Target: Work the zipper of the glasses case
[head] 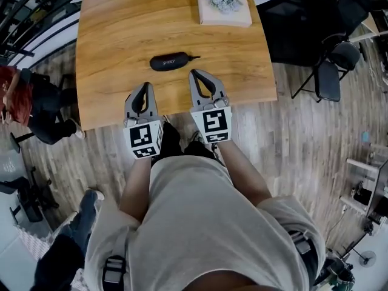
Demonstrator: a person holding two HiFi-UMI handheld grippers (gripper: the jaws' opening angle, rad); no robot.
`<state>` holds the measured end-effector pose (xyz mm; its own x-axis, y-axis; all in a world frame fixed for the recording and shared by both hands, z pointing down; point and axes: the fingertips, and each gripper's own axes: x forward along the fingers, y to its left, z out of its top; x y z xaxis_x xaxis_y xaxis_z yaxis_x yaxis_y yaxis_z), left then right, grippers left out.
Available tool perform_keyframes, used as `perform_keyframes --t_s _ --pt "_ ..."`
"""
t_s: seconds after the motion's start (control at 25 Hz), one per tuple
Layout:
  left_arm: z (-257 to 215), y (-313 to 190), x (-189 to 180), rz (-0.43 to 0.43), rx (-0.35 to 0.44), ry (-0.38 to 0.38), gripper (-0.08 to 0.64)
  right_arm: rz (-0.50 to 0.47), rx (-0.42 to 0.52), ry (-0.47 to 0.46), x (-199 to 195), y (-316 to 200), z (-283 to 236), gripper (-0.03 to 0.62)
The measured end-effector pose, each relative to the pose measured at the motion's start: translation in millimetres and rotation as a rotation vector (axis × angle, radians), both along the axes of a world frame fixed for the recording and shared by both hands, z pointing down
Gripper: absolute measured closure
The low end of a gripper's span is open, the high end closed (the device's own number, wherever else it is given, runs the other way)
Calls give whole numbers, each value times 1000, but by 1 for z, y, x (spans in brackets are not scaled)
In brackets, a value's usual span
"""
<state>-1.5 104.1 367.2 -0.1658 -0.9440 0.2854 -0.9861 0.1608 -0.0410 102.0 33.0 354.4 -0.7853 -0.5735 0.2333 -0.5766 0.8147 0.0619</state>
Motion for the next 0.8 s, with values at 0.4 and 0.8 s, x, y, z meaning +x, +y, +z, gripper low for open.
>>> perform_keyframes --t_s 0.4,0.8 --pt "-69 26 33 -43 142 -69 535 -34 133 -107 27 28 -74 566" --pt "-86 26 28 -75 193 -76 537 -35 162 -120 40 21 -88 567"
